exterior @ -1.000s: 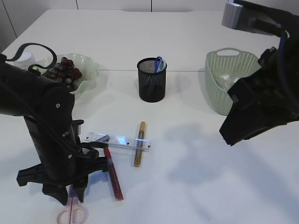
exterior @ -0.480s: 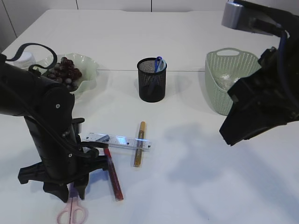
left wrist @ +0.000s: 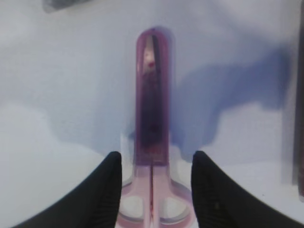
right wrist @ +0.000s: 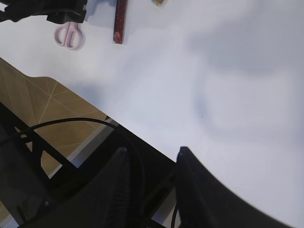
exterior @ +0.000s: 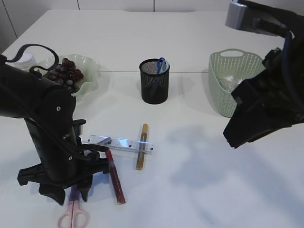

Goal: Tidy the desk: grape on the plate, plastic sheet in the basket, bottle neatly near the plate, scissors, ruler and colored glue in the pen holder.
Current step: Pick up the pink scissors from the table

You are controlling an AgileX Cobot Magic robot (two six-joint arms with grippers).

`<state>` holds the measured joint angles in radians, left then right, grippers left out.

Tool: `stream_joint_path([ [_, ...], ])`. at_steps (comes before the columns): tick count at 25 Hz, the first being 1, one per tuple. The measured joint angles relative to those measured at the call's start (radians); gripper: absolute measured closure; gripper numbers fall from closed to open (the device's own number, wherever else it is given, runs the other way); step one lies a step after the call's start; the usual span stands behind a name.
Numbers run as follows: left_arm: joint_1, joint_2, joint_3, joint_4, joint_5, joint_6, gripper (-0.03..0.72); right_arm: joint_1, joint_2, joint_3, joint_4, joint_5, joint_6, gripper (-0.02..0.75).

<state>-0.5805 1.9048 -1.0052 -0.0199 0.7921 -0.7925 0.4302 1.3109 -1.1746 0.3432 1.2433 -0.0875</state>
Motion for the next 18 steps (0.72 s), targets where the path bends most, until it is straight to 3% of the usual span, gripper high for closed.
stream_joint_path([
  [18,0.0,0.0,0.0,0.0,0.004,-0.006,0.347,0.0,0.0,0.0,0.0,0.0,0.0,0.465],
])
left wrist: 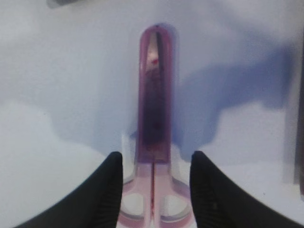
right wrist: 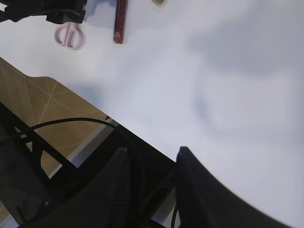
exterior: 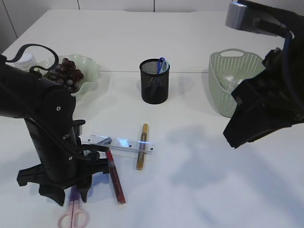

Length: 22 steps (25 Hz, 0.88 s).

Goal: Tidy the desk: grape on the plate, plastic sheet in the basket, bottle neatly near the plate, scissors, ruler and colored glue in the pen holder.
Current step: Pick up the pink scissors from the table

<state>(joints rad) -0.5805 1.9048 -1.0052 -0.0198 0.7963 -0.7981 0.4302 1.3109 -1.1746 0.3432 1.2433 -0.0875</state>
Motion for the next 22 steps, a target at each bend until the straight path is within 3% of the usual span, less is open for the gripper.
stream_joint_path([
  [22,0.0,0.0,0.021,-0.02,-0.019,-0.013,0.378,0.0,0.0,0.0,0.0,0.0,0.0,0.465],
])
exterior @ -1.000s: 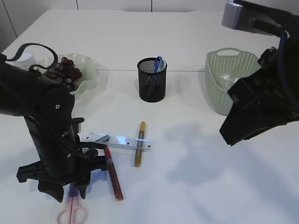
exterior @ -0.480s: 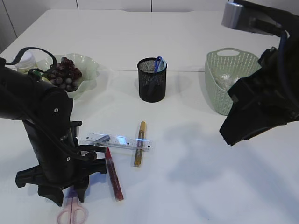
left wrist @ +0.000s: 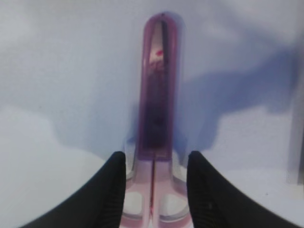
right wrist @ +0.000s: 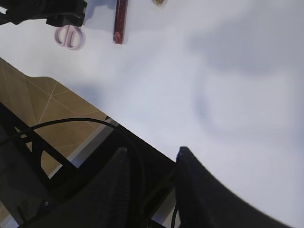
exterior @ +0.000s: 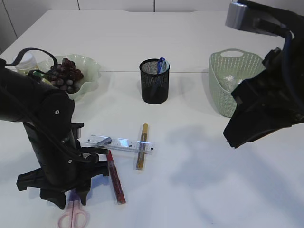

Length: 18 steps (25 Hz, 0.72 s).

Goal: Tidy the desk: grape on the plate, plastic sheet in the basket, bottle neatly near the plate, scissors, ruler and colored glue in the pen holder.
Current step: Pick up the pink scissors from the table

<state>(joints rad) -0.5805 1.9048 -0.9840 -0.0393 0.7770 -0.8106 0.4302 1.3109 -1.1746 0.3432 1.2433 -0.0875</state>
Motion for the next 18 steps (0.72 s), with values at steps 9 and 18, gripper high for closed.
stream_joint_path([
  [9,0.0,0.0,0.001,-0.002,-0.018,0.0,0.379,0.0,0.0,0.0,0.0,0.0,0.0,0.465],
  [18,0.0,0.0,0.001,0.015,-0.022,0.0,0.379,0.0,0.0,0.0,0.0,0.0,0.0,0.465],
])
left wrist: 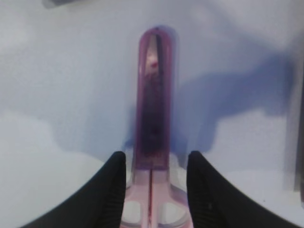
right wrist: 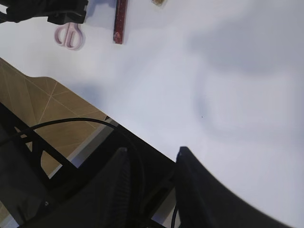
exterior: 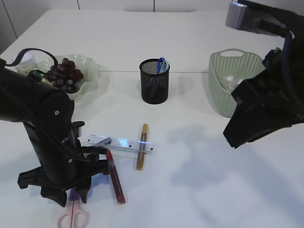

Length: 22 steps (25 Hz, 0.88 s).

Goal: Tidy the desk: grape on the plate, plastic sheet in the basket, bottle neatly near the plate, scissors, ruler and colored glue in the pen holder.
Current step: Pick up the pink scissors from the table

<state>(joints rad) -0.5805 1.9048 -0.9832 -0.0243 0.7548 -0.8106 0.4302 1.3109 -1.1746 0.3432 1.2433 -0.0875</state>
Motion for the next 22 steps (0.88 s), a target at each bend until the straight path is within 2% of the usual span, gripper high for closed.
stream_joint_path([
  [22,0.0,0.023,0.0,0.005,0.013,0.006,0.379,0.0,0.0,0.0,0.0,0.0,0.0,0.465],
])
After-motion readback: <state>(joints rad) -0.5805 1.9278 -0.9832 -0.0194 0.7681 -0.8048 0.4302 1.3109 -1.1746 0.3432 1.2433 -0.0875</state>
